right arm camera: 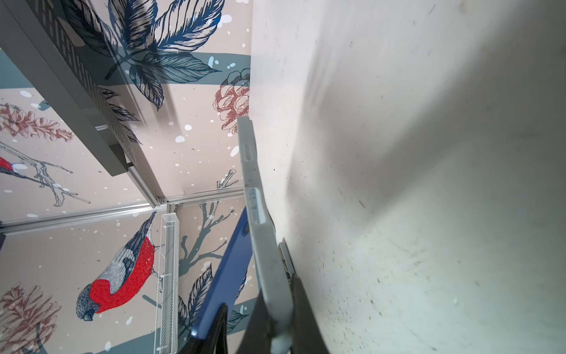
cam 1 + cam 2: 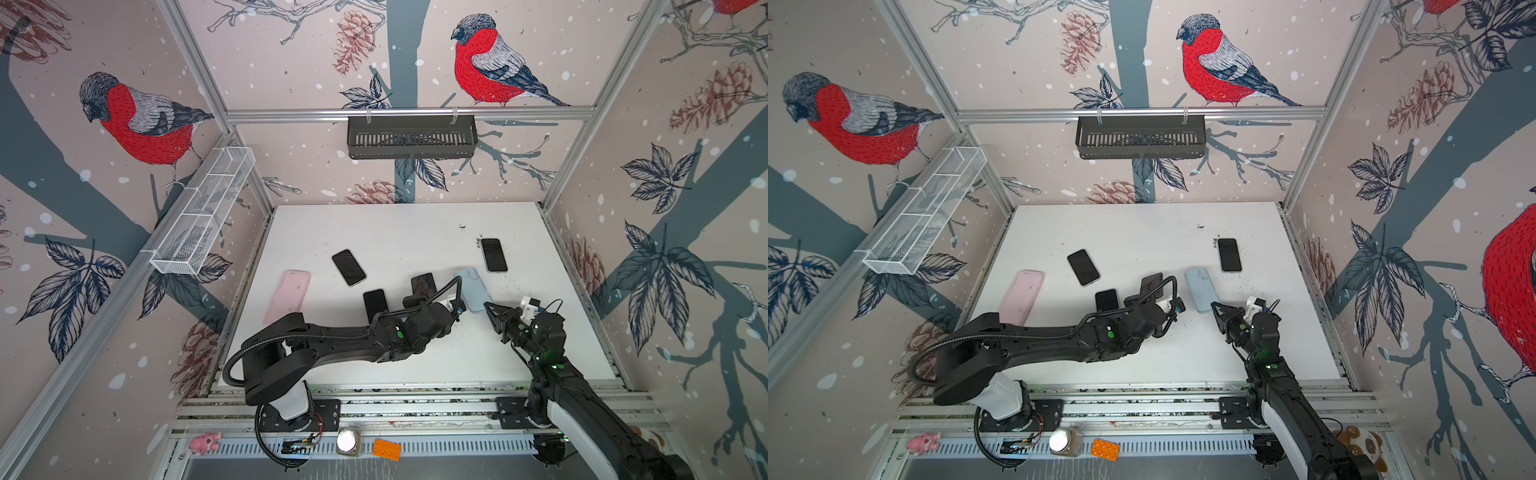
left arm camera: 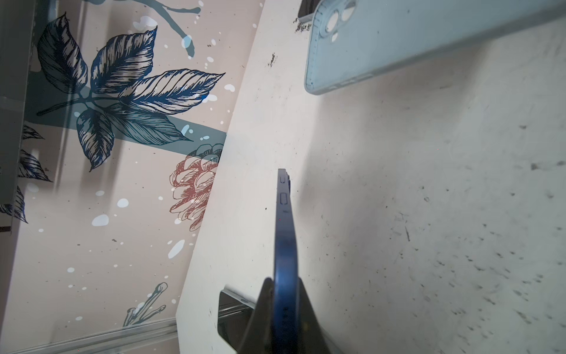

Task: Take the phone out of the phone case
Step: Place the phone at the center of the table.

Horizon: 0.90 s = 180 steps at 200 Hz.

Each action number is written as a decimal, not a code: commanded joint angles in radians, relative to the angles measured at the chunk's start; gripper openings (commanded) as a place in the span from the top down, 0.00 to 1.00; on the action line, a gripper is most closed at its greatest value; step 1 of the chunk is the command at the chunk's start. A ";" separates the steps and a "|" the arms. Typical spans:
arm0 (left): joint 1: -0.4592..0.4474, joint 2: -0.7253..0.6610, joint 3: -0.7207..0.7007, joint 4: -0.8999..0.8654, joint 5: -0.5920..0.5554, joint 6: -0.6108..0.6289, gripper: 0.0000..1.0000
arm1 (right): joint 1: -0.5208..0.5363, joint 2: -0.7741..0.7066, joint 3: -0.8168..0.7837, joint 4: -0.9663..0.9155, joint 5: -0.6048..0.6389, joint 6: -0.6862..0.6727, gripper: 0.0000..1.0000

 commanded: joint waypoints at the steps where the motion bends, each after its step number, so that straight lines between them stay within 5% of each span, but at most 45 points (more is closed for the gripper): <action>1: 0.010 0.027 -0.020 0.217 -0.019 0.153 1.00 | 0.058 0.036 -0.003 0.080 0.120 0.070 0.99; 67: 0.021 0.154 -0.082 0.377 -0.027 0.286 1.00 | 0.210 0.379 0.052 0.316 0.238 0.156 0.99; 148: -0.009 0.237 -0.056 0.354 -0.036 0.259 1.00 | 0.314 0.611 0.096 0.452 0.326 0.213 0.99; 180: -0.018 0.260 -0.033 0.311 -0.061 0.220 0.75 | 0.337 0.654 0.101 0.474 0.345 0.229 0.99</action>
